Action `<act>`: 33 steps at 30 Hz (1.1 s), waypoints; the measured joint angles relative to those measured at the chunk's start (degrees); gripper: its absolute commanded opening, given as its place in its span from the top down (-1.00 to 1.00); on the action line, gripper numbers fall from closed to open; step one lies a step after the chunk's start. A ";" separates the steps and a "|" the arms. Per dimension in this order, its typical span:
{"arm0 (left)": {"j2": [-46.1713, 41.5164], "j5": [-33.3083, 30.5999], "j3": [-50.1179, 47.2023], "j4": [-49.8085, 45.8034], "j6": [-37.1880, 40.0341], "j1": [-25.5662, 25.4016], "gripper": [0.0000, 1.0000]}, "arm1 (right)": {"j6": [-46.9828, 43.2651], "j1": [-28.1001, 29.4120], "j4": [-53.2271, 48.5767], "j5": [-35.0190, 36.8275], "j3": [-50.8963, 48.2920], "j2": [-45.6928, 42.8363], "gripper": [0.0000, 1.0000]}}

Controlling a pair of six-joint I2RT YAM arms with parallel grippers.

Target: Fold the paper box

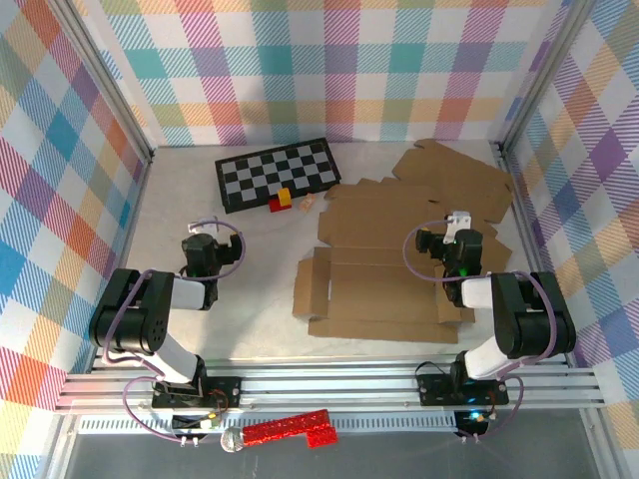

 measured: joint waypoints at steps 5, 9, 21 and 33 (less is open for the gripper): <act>0.00 0.00 0.00 0.00 0.00 0.00 -1.00 | 0.00 -0.02 0.00 0.00 0.00 0.00 -0.98; 0.00 0.00 0.00 0.00 0.00 0.00 -1.00 | 0.00 -0.04 0.00 0.00 0.00 0.00 -0.97; 0.00 0.00 0.00 0.00 0.00 0.00 -1.00 | 0.00 -0.04 0.00 0.00 0.00 0.00 -0.97; -1.11 -0.68 0.28 -2.36 0.02 -0.66 -1.00 | 0.20 0.02 -0.07 0.81 -1.81 -3.96 -0.98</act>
